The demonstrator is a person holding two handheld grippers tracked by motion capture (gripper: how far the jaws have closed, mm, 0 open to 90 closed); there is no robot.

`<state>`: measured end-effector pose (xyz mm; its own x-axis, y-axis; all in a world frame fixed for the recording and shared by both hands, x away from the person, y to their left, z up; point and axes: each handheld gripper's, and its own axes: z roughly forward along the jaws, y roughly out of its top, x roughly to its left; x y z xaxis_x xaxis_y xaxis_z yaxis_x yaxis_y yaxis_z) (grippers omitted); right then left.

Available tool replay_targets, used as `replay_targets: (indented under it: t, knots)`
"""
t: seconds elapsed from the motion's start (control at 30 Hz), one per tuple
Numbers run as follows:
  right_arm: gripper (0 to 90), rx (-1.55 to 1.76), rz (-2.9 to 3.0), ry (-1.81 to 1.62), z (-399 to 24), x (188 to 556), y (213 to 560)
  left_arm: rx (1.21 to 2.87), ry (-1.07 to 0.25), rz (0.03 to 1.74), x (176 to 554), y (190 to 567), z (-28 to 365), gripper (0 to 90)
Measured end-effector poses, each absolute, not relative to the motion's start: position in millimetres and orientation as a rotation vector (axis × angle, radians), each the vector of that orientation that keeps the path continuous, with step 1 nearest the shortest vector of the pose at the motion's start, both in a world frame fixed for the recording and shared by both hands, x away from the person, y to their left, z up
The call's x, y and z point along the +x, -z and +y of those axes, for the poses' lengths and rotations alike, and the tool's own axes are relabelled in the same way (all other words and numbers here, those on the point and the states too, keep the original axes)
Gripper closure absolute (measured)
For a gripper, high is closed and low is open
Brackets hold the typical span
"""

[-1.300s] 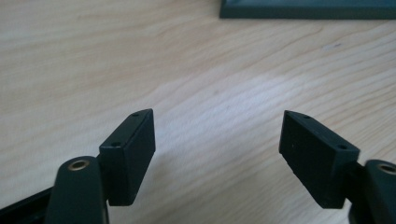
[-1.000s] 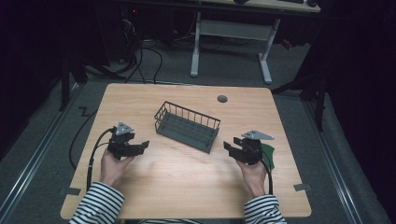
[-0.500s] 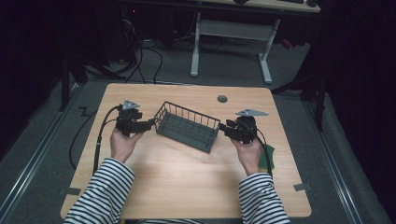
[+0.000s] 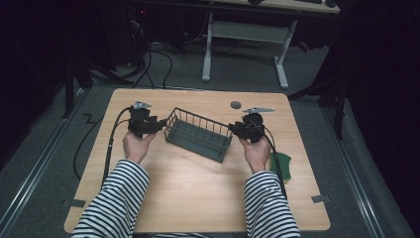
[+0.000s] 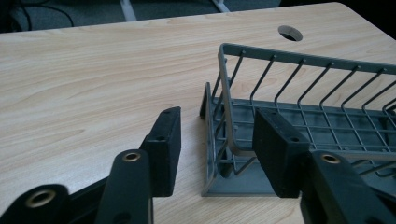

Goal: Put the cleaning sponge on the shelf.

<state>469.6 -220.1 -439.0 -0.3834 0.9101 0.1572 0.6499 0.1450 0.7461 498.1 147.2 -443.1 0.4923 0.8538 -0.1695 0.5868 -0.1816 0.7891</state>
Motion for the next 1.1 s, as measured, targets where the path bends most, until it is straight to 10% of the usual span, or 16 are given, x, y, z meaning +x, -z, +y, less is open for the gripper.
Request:
replay_targets:
  t: [1.1]
  knots:
    - [73.0, 1.344, 2.267, -0.987, -223, 428, 437, 1.969, -0.307, 1.056, 469, 450, 133, 83.4]
